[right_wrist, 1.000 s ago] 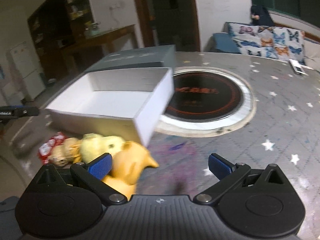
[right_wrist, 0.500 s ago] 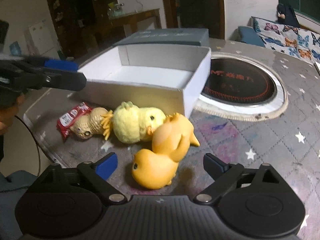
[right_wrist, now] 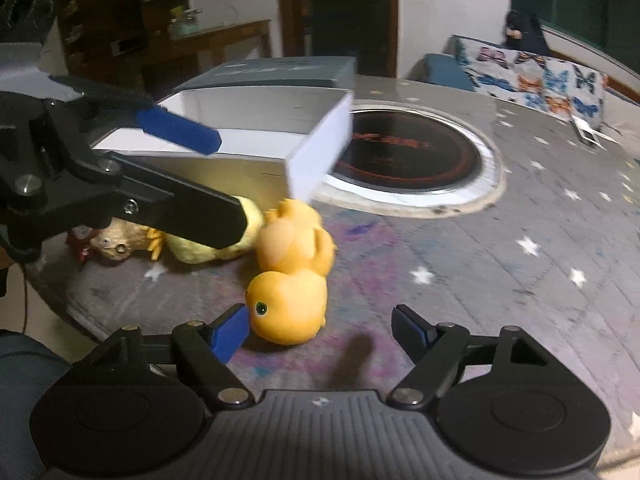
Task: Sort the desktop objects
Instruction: 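Reach the left tool to the orange rubber duck and close on it, then carry the duck into the white box and open the left tool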
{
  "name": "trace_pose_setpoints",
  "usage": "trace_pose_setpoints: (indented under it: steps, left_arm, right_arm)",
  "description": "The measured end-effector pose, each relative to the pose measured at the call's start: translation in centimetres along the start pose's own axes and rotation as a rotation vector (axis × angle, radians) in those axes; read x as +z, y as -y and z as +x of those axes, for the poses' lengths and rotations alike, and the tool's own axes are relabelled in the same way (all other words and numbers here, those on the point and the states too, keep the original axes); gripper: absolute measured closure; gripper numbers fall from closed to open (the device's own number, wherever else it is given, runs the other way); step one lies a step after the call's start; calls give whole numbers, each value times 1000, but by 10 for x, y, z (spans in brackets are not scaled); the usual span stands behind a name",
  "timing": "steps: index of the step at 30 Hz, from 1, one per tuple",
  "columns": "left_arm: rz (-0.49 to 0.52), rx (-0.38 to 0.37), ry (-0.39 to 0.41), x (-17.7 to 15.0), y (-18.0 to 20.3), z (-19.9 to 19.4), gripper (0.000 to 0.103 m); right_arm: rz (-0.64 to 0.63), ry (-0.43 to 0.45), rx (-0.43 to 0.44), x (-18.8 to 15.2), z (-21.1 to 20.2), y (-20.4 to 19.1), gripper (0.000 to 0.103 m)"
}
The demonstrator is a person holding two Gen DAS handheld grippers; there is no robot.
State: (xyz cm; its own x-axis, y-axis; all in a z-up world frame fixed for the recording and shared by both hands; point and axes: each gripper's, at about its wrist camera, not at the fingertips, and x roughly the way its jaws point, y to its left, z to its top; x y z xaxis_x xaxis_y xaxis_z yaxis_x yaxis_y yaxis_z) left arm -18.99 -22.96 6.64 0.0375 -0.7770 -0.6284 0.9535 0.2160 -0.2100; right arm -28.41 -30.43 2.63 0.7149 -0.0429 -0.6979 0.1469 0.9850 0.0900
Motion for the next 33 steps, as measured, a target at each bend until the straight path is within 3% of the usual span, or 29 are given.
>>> trace_pose_setpoints:
  steps: [8,10,16,30,33]
  left_arm:
    - [-42,-53,-53,1,-12,22,8]
    - [-53,-60,-73,1,-15,28,14]
    - [-42,-65,-92,1,-16,37,22]
    - [-13,20,-91,-2,-9,46,51]
    - [-39,11,-84,-1,-9,41,52]
  right_arm:
    - [37,15,-42,-10,-10,10,23]
    - [41,13,-23,-11,-7,8,33]
    - [52,17,6,-11,2,3,47]
    - [74,29,2,-14,5,4,57]
    - [73,28,-4,-13,4,2,58]
